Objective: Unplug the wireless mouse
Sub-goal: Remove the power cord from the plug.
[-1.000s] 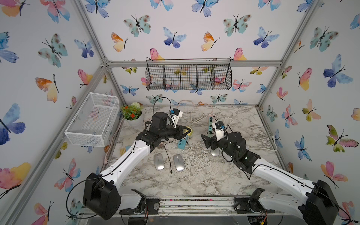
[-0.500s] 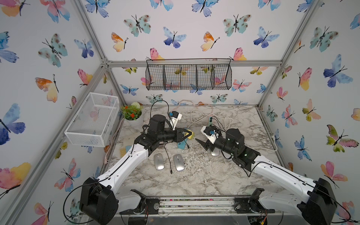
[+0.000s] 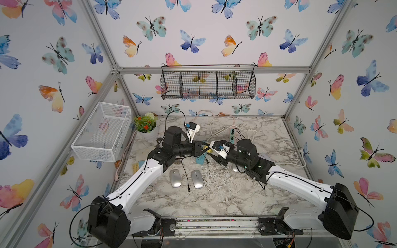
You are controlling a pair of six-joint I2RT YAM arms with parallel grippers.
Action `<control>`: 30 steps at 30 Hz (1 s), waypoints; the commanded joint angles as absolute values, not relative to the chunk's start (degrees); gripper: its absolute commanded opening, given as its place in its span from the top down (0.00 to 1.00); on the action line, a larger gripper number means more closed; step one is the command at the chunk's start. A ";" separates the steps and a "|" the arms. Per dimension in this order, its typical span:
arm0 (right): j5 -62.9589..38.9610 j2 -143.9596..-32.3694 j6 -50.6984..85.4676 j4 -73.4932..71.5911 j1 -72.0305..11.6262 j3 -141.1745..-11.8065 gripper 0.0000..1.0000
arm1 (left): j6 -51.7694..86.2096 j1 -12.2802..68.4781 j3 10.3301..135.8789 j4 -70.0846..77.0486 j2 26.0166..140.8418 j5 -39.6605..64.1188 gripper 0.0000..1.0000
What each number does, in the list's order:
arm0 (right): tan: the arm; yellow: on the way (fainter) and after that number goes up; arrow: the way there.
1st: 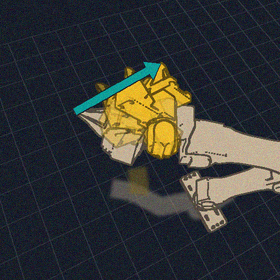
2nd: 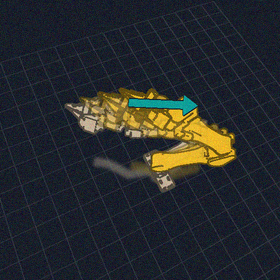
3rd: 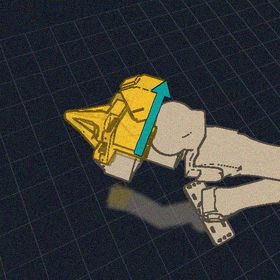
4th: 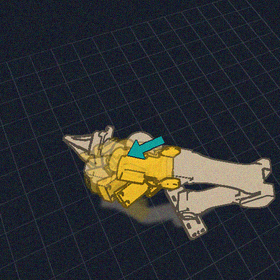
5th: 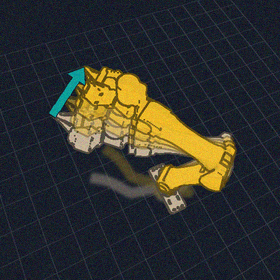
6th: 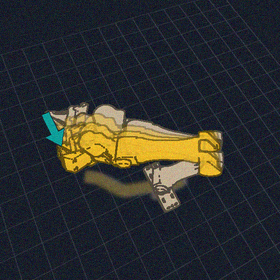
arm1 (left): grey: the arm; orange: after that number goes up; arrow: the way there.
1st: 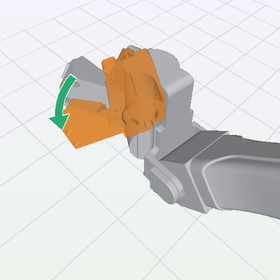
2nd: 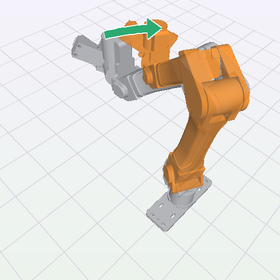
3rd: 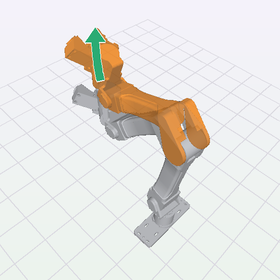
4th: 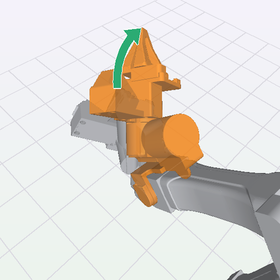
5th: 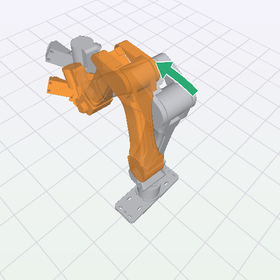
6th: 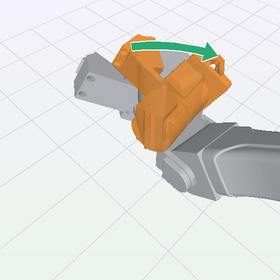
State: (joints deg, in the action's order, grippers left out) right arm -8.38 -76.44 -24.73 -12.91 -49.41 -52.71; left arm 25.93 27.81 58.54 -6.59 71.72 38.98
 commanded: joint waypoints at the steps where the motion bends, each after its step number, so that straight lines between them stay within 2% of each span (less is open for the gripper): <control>1: -7.82 -77.67 -24.83 -14.82 -50.22 -54.30 0.41 | 26.32 27.60 57.93 -4.67 70.73 41.17 1.00; 12: -8.11 -77.87 -21.13 -20.83 -50.62 -51.92 0.46 | 26.37 27.58 57.30 -4.36 71.87 41.59 1.00; 17: -8.61 -79.18 -20.26 -21.06 -50.63 -51.87 0.53 | 27.05 27.60 57.65 -3.55 71.90 42.40 1.00; 20: -8.19 -79.13 -19.97 -21.09 -50.62 -51.44 0.62 | 27.08 27.59 57.92 -3.48 71.57 42.58 1.00; 21: -7.96 -78.79 -19.92 -21.05 -50.62 -51.14 0.65 | 26.79 27.57 57.96 -3.73 71.41 42.13 0.96; 22: -7.62 -78.30 -19.86 -21.20 -50.63 -50.78 0.69 | 26.36 27.62 58.09 -4.38 71.20 41.28 0.84; 23: -7.28 -77.80 -19.72 -21.10 -50.63 -50.35 0.71 | 25.92 27.53 58.20 -5.11 70.90 40.59 0.69; 25: -6.41 -76.56 -19.61 -20.49 -50.62 -49.47 0.76 | 24.75 27.59 58.16 -6.45 69.62 37.20 0.31; 26: -6.02 -75.98 -19.42 -20.38 -50.62 -48.95 0.78 | 24.19 27.58 58.33 -7.39 68.88 35.13 0.22; 28: -5.54 -74.81 -18.97 -20.14 -50.63 -47.64 0.81 | 23.25 27.58 58.45 -8.90 67.05 30.90 0.11; 30: -5.45 -73.99 -18.63 -19.76 -50.62 -46.80 0.81 | 22.51 27.59 58.19 -9.34 65.50 28.31 0.10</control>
